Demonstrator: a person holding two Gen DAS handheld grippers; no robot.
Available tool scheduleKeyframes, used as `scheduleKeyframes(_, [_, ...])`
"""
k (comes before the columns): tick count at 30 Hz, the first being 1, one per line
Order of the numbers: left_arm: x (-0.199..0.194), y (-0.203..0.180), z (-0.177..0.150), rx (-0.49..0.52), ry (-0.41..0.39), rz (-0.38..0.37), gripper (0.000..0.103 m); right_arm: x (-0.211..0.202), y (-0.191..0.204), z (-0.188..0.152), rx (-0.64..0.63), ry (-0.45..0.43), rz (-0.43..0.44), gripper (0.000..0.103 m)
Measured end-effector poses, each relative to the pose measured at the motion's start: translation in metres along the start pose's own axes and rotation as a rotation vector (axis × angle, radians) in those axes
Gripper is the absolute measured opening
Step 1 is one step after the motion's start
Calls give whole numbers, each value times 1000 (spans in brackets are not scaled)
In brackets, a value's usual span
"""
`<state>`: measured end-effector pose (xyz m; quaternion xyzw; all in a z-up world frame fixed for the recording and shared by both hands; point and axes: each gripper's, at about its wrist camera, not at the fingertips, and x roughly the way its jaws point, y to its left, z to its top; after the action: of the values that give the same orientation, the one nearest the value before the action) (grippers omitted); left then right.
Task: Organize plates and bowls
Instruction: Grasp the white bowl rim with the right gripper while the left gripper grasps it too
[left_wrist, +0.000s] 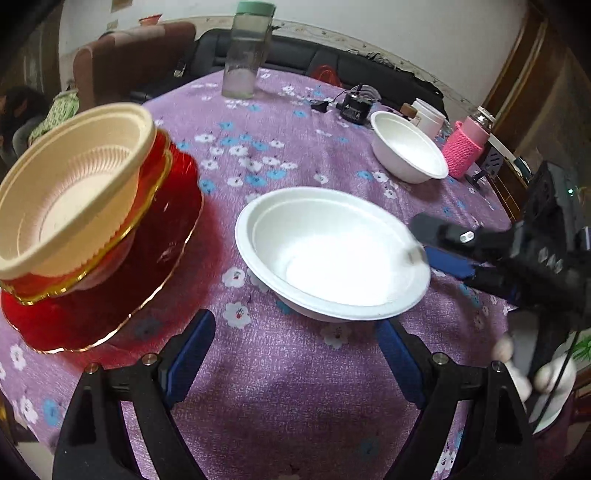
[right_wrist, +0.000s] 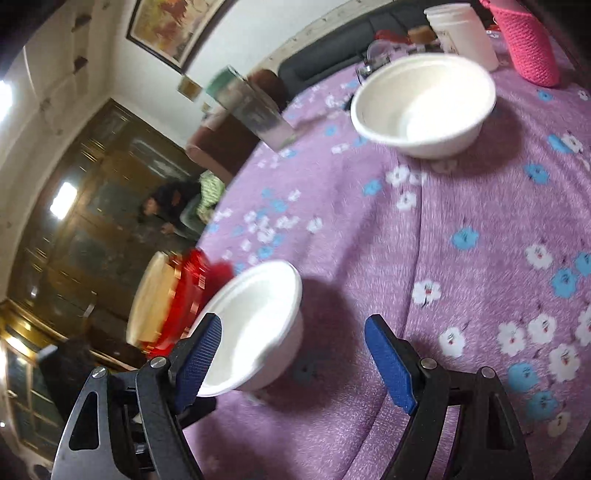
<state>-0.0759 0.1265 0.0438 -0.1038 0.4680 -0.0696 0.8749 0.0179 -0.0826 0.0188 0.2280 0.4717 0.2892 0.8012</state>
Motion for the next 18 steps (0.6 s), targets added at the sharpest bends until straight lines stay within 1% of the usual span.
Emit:
scheduleKeyframes(2, [1,1,-1,-10,0,2,87,15,3,-3,-19,26,-37,80])
scheduleKeyframes(3, [0,1,-1,-11,-1,3,87,22,5,-4,-29,43,-54,70])
scheduleKeyframes(4, [-1,1,-1,-12,-4,3,87,26,7,-5,-32,53,-64,57])
scheduleKeyframes(5, [-2,1,0,-12,-8,3,87,32,7,-7,-36,63,-73,49])
scheduleKeyframes(6, [-2,0,0,-10,-11,2,87,33,8,-9,-41,71,-82,32])
scheduleKeyframes(7, [-2,-1,1,-6,-10,0,87,34,9,-10,-47,74,-101,29])
scheduleKeyframes(11, [-1,-2,5,-11,-12,-20,87,18,6,-12,-63,33,-164,28])
scheduleKeyframes(18, [-5,-1,6,-31,-47,-104,87,-7,-10,-15,-74,-4,-283,27])
